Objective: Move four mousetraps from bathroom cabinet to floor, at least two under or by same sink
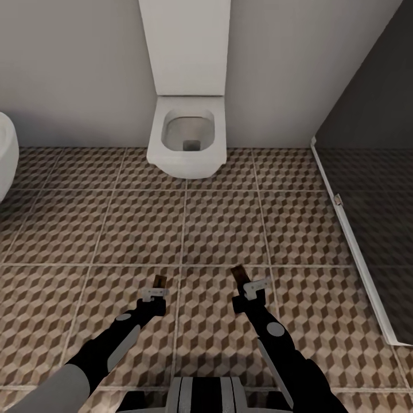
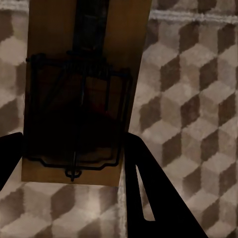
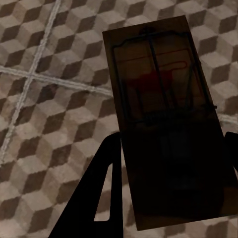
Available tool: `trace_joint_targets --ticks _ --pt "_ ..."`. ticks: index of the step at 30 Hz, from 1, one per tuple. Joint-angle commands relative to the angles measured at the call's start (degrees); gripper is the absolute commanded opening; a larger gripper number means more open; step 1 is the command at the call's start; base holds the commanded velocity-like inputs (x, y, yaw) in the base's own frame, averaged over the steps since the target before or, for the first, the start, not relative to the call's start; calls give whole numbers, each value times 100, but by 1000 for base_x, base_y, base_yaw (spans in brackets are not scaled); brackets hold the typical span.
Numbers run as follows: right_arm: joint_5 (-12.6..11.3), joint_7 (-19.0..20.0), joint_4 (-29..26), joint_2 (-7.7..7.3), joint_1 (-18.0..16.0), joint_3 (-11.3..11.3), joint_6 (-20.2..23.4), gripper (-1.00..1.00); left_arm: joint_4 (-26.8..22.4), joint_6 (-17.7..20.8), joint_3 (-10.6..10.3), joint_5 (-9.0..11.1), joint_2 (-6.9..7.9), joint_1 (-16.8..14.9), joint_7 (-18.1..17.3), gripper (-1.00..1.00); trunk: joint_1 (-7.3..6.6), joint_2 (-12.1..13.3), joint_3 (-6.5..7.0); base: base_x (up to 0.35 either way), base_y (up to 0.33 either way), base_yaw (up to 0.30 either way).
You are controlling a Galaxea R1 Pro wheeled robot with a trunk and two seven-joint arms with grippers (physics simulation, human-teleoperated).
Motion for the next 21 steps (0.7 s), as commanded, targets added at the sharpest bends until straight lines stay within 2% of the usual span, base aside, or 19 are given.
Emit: trace_joint_targets --ticks 1,8,13,21 --pt "-8 -30 -9 -2 -2 12 33 -100 -51 19 -25 37 8 -4 40 -100 22 -43 -31 0 0 0" --pt "-8 -30 -10 -2 -2 19 29 -100 -684 38 -16 32 33 -4 59 -100 175 -324 -218 0 0 0" --pt "-8 -30 -10 4 0 27 27 -100 -800 45 -22 35 176 -4 159 -100 285 -524 -352 0 0 0" --pt "-8 -30 -10 5 -3 32 25 -100 -818 46 -31 37 218 -4 194 -100 461 -845 -566 0 0 0"
